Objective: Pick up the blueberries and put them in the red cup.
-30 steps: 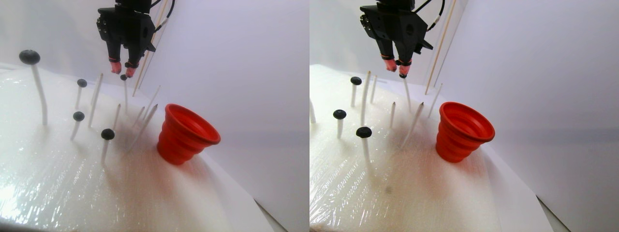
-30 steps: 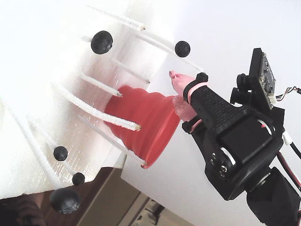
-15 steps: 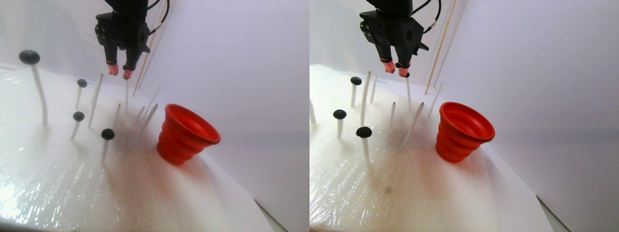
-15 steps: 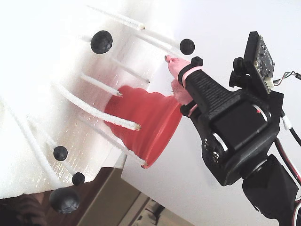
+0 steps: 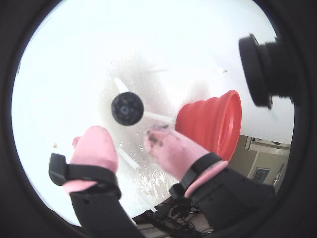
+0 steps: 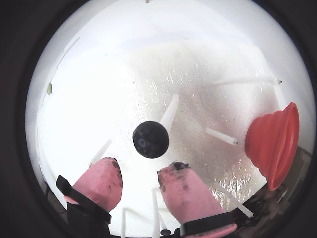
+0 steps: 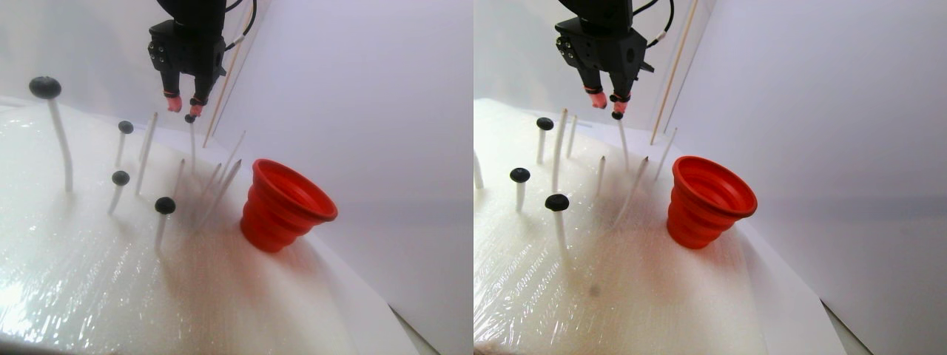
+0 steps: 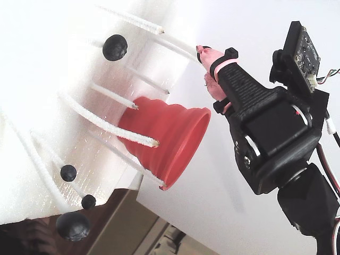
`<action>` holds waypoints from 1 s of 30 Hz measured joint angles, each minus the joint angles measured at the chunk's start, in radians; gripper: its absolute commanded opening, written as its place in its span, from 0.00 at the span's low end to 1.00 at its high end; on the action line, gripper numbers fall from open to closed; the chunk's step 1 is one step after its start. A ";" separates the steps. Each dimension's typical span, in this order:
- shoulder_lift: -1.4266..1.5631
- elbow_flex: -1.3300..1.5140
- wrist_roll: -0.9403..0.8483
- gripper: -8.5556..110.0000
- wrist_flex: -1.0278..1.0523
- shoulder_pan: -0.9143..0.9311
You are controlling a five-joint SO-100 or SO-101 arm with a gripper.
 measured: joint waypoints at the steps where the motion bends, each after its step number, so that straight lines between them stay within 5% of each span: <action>1: -0.003 0.000 -0.005 0.20 -0.003 0.000; 30: -0.072 -0.031 -0.101 0.20 -0.071 0.028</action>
